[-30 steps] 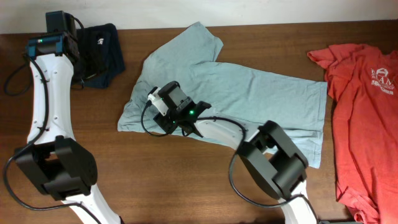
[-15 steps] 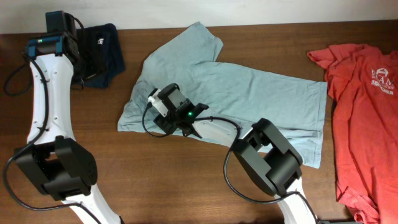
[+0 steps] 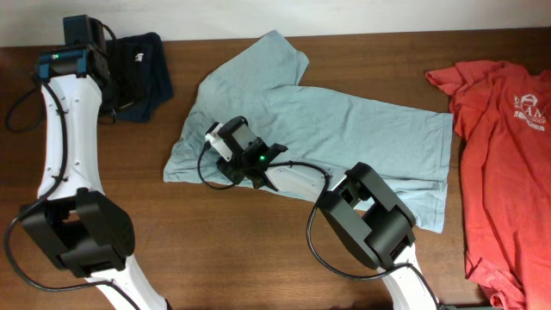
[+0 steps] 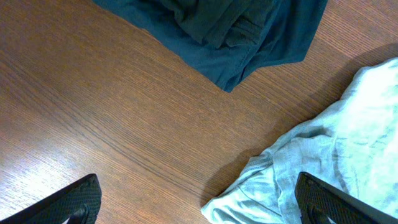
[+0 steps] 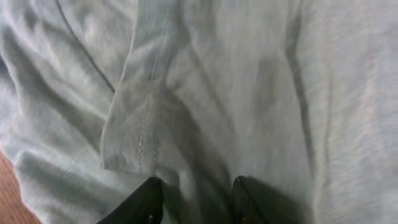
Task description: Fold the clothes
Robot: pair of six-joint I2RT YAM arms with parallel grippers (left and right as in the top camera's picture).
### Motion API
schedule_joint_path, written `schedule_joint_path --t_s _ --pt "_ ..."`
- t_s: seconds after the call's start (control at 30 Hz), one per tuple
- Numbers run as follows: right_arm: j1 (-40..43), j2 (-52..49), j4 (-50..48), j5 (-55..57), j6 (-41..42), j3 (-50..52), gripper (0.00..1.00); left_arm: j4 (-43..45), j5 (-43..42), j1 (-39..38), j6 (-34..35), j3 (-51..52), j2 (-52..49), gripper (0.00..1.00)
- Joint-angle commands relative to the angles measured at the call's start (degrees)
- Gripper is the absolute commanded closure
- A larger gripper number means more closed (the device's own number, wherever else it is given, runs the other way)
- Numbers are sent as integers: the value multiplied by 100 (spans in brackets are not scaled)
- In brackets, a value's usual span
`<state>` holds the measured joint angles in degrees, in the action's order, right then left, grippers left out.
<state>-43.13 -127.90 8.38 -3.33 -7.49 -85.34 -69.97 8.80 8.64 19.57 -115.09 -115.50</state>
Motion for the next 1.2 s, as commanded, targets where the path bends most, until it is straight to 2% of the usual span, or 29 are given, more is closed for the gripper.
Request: schedule_joint_path --t_s 0.0,0.17,0.3,0.4,0.43,1.17 --pt "-24 31 -28 227 17 -251 59 11 -22 -11 15 -46 66 1" --pt "-20 31 -50 612 -7 -297 60 9 -22 -11 15 -46 66 1" --pt "33 31 -50 839 -387 -297 74 11 -22 -11 15 -46 66 1" --pt "120 31 -55 855 -455 -297 95 11 -22 -11 15 -46 66 1" --pt "155 31 -52 852 -452 -297 96 9 -22 -11 15 -46 66 1" --pt "885 31 -413 811 -450 -619 96 9 -22 -11 15 -46 66 1"
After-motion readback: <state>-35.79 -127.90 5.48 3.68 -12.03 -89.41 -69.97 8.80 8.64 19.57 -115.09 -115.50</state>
